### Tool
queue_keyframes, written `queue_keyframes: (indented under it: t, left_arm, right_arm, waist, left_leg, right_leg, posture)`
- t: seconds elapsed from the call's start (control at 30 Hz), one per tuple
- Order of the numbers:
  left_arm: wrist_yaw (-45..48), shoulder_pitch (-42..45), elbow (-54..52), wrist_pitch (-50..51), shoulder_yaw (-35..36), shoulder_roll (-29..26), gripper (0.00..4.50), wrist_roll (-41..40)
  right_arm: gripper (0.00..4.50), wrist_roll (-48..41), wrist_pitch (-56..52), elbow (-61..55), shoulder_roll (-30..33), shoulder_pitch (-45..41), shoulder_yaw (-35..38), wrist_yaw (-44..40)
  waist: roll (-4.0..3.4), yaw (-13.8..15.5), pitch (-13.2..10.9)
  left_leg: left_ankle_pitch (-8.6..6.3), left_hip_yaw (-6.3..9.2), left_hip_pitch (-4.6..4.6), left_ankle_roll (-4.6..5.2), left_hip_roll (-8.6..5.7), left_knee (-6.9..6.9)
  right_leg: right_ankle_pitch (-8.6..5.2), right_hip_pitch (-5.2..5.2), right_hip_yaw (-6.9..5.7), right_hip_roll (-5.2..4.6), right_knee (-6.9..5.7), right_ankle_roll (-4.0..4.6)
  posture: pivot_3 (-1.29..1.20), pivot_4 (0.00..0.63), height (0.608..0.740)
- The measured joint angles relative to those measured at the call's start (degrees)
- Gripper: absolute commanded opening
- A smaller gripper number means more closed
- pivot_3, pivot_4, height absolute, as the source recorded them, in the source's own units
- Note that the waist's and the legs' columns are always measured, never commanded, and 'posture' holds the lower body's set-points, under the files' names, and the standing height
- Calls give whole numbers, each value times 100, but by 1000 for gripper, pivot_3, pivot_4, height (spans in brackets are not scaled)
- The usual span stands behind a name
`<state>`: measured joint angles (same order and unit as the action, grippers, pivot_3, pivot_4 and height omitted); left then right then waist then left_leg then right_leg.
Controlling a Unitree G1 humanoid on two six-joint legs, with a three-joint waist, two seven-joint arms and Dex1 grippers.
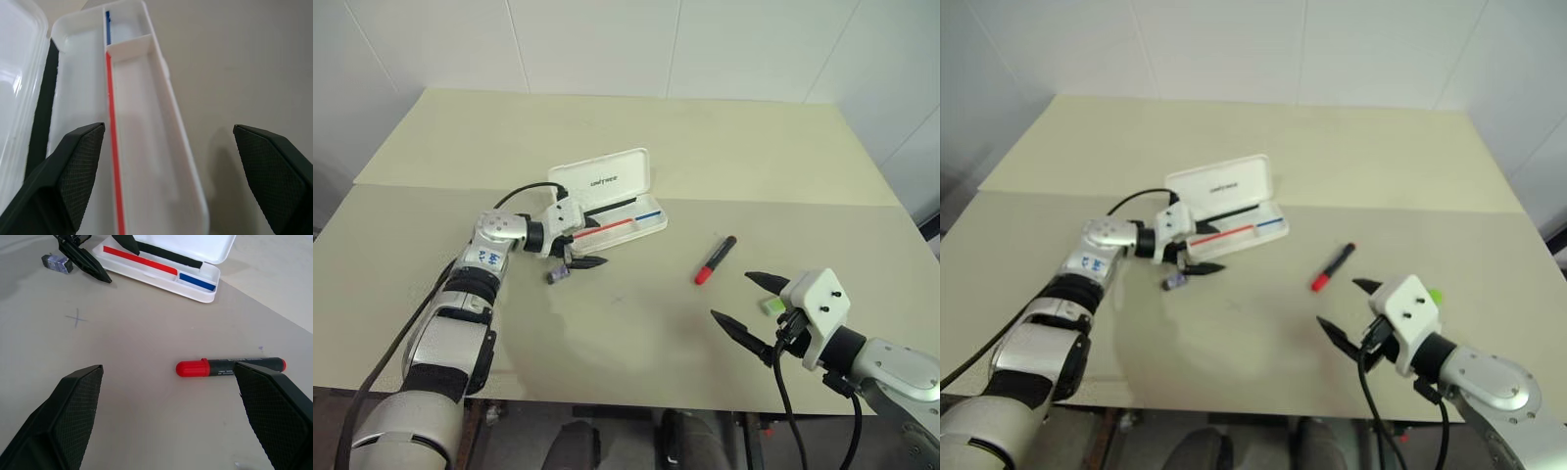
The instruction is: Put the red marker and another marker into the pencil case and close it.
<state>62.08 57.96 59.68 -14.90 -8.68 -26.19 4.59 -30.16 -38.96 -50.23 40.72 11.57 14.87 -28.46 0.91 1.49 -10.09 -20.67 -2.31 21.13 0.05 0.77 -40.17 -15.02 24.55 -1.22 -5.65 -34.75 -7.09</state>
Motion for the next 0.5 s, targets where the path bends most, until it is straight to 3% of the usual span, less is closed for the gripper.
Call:
queue_keyframes:
  t: [0.2, 0.33, 0.43, 0.5]
  left_arm:
    - [-86, 99, 111, 19, -89, 35, 4483, 164]
    - [-30, 161, 135, 182, -88, 127, 3561, 168]
    - [31, 190, 137, 269, -88, 155, 2454, 165]
    - [72, 199, 136, 296, -90, 156, 1967, 165]
  right_arm:
    - [4500, 1, 1, -155, -10, 137, 122, 78]
    - [4500, 2, 1, -159, -11, 196, 132, 132]
    - [4500, 2, 1, -159, -10, 208, 133, 164]
    - [4500, 1, 1, -159, -10, 208, 134, 170]
  waist:
    - [0, 3, 0]
    - [0, 6, 0]
    - [0, -2, 0]
    - [0, -2, 0]
  left_leg:
    - [1, 0, -2, 1, 0, -1]
    - [2, 2, -2, 3, 0, -1]
    - [2, 1, -1, 3, 0, 0]
    - [2, 1, -1, 3, 0, 0]
  right_leg:
    - [0, -3, 0, 0, -2, 0]
    - [0, -3, 0, 0, -4, 0]
    - [0, -1, 0, 0, -2, 0]
    - [0, -1, 0, 0, -2, 0]
  posture:
    - [0, 150, 740]
    - [0, 150, 740]
    - [0, 150, 740]
    - [0, 150, 740]
